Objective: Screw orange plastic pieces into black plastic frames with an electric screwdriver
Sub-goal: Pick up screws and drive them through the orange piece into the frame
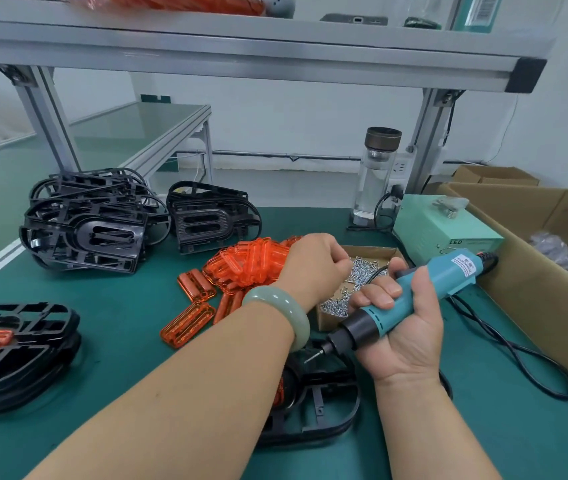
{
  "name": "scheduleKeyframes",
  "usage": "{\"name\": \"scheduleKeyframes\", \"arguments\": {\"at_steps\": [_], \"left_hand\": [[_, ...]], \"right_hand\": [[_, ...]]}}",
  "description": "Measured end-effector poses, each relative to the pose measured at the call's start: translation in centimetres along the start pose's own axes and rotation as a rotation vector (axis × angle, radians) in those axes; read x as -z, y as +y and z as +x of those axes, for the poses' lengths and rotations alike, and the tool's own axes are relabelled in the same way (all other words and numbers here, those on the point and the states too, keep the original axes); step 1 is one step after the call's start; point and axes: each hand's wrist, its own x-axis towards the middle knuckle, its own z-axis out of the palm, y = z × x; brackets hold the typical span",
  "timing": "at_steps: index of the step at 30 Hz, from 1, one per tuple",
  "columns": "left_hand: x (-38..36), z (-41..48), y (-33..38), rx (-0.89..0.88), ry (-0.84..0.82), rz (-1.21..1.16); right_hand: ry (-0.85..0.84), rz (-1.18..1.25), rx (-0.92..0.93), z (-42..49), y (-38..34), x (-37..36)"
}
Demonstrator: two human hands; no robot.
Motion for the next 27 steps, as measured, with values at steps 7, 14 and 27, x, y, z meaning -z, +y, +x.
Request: {"name": "scheduleKeyframes", "arguments": {"at_steps": [7, 14, 27], "left_hand": [[-0.1, 0.4, 0.8, 0.052, -0.002, -0.208], [2.8, -1.7, 0.6, 0.285, 0.1, -0.828], [5.7, -13.9, -3.3, 0.507, 0.253, -1.183]], "right_hand": [[0.016, -0.002, -0.005, -0.1, 0.1, 0.0], [0.014, 0.016, -0.003, -0.4, 0.1, -0.4], [0.118, -0.01, 0.149, -1.8, 1.7, -2.2]]}}
